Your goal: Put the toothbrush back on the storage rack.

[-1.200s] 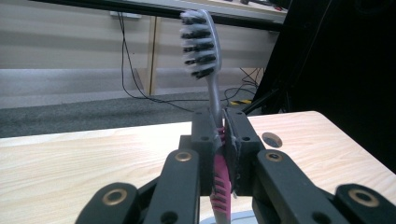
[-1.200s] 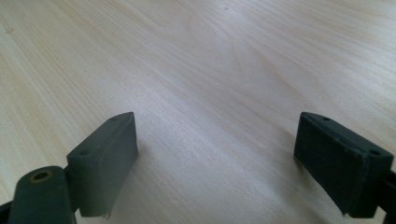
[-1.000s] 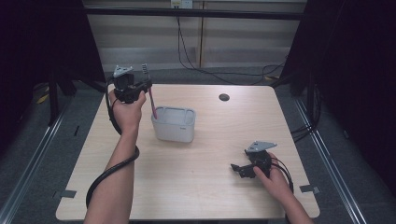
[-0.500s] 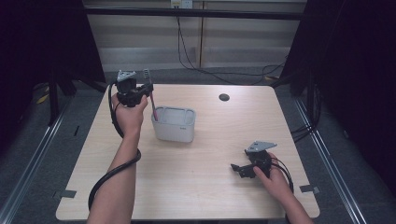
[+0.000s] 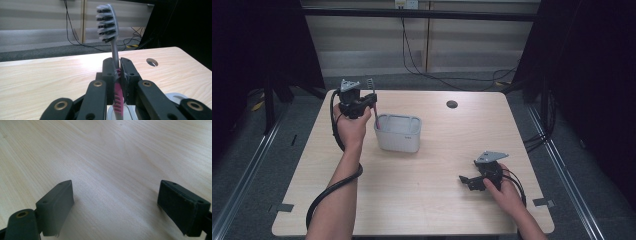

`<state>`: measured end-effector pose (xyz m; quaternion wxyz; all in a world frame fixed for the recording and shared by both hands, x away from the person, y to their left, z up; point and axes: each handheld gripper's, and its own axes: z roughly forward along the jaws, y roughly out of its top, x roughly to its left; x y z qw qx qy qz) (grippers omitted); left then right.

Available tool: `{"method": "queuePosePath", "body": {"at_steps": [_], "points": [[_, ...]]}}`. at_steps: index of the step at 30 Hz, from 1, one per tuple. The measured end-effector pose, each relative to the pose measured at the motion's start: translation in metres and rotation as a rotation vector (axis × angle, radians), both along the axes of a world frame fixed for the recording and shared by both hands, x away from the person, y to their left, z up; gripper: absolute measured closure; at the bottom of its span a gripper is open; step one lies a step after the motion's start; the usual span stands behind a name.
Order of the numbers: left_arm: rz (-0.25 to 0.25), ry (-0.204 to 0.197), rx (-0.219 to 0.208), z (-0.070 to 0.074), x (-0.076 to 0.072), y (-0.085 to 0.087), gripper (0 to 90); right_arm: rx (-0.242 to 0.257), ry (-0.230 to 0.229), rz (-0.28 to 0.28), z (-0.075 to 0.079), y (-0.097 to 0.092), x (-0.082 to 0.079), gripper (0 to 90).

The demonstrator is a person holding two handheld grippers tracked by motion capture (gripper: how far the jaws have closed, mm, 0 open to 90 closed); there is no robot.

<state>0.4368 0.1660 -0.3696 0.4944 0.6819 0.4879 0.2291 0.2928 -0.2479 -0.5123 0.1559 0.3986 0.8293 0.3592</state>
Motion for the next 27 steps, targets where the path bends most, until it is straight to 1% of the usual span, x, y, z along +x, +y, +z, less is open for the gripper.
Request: {"method": "queuePosePath", "body": {"at_steps": [10, 16, 20, 27], "points": [[-0.01, 0.004, -0.004, -0.007, -0.004, -0.002, 82.7, 0.0, 0.0, 0.0, 0.0, 0.0, 0.0, 12.9], [-0.016, 0.017, 0.0, -0.015, -0.008, -0.001, 82.7, 0.0, 0.0, 0.0, 0.0, 0.0, 0.0, 12.9], [-0.023, 0.022, -0.005, -0.021, -0.012, -0.002, 82.6, 0.0, 0.0, 0.0, 0.0, 0.0, 0.0, 12.9], [-0.029, 0.028, -0.003, -0.026, -0.016, -0.001, 82.6, 0.0, 0.0, 0.0, 0.0, 0.0, 0.0, 12.9]]}}
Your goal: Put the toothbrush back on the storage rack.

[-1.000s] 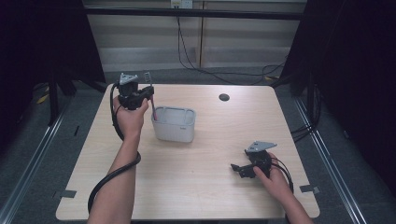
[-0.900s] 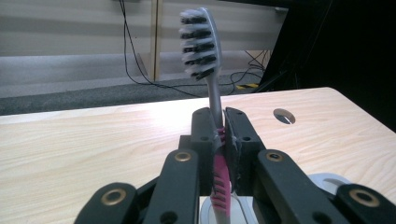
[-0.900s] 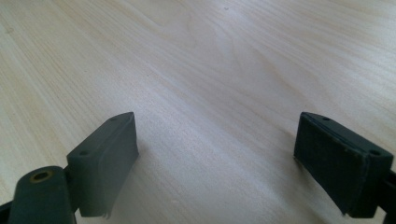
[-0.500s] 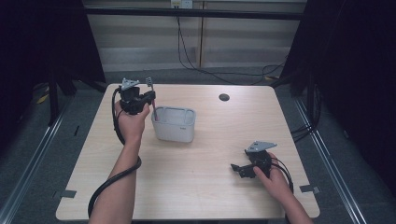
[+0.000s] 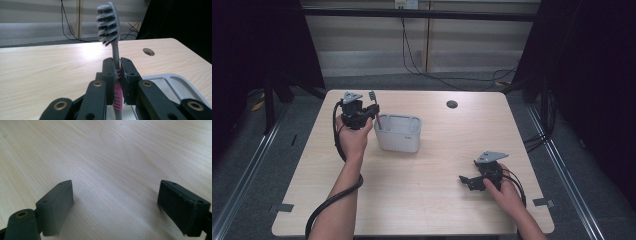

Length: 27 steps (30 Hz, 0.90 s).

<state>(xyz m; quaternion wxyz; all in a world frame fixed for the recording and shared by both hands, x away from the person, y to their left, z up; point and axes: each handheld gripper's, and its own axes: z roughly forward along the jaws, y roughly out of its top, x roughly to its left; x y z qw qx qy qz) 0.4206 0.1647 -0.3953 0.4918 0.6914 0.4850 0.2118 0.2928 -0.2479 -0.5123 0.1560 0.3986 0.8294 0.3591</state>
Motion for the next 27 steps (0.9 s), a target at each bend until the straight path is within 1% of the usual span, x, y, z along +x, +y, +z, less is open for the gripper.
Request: {"method": "queuePosePath", "body": {"at_steps": [1, 6, 10, 27], "points": [[-0.001, 0.001, -0.007, -0.001, -0.001, -0.001, 82.6, 0.0, -0.001, 0.001, 0.0, 0.0, 0.0, 12.9], [-0.008, 0.005, -0.006, -0.003, -0.003, -0.002, 82.6, -0.001, -0.001, 0.001, 0.0, 0.0, 0.0, 12.9], [-0.009, -0.002, -0.013, -0.003, -0.005, -0.002, 82.5, -0.001, -0.001, 0.0, 0.0, 0.0, 0.0, 12.9], [-0.035, -0.01, 0.007, -0.001, -0.011, -0.007, 82.4, 0.0, -0.001, 0.001, 0.0, 0.0, 0.0, 12.9]]}}
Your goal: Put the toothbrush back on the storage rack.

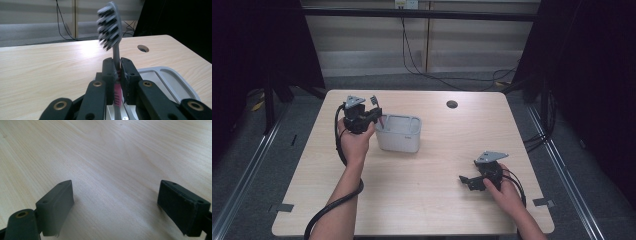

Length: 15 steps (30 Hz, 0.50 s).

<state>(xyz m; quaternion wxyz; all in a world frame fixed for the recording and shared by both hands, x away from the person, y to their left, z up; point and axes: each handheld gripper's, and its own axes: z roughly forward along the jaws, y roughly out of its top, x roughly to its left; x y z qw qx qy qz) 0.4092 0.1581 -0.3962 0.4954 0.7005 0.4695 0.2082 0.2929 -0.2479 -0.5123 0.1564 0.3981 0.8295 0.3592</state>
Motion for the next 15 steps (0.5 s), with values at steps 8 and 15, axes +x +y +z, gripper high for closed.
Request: {"method": "queuePosePath", "body": {"at_steps": [8, 15], "points": [[-0.004, -0.008, 0.013, 0.003, -0.001, -0.002, 82.4, 0.0, 0.0, 0.0, 0.0, 0.0, 0.0, 12.9], [0.01, -0.024, 0.027, 0.011, -0.002, 0.005, 82.5, 0.0, 0.0, 0.0, 0.0, 0.0, 0.0, 12.9]]}}
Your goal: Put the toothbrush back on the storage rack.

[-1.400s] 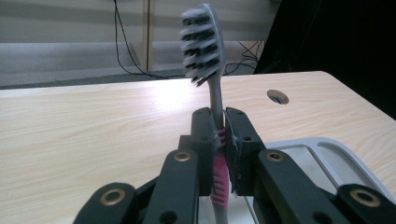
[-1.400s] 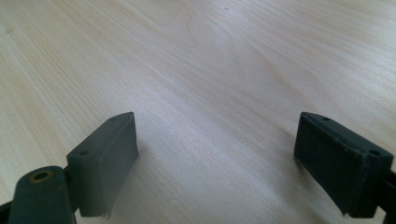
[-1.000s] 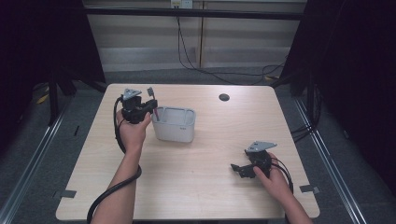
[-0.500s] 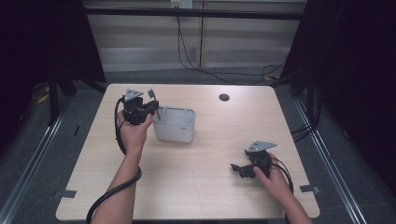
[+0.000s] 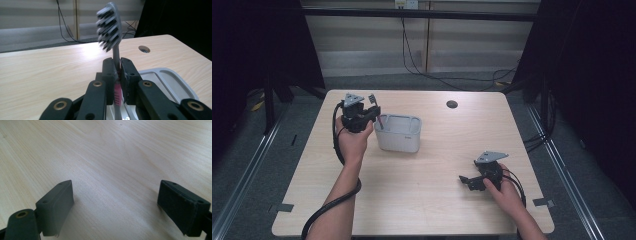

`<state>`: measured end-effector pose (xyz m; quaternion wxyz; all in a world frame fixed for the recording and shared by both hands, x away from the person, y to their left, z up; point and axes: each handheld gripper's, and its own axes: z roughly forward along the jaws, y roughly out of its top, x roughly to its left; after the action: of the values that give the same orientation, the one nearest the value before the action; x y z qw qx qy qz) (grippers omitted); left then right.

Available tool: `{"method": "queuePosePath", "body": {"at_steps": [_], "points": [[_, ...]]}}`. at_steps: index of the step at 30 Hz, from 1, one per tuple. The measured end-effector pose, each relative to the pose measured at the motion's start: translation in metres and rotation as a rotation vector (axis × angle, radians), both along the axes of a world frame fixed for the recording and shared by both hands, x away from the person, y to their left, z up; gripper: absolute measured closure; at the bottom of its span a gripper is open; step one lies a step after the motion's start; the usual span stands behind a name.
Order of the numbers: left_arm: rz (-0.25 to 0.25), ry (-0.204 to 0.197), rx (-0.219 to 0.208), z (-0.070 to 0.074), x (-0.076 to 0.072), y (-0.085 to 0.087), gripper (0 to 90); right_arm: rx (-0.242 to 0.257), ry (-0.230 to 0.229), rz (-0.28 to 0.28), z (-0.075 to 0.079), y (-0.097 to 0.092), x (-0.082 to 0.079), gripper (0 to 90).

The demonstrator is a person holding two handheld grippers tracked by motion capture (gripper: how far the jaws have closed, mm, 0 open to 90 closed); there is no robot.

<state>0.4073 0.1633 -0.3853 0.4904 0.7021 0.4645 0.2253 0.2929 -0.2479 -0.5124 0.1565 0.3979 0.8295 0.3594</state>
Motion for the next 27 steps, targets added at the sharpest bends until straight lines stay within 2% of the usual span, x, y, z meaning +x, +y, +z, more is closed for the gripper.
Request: {"method": "queuePosePath", "body": {"at_steps": [8, 27], "points": [[-0.004, 0.012, 0.022, -0.007, -0.001, 0.002, 82.5, 0.0, 0.001, -0.001, 0.0, 0.0, 0.0, 12.9], [-0.016, 0.038, 0.011, -0.023, -0.005, -0.003, 82.1, 0.0, 0.001, -0.001, 0.0, 0.0, 0.0, 12.9]]}}
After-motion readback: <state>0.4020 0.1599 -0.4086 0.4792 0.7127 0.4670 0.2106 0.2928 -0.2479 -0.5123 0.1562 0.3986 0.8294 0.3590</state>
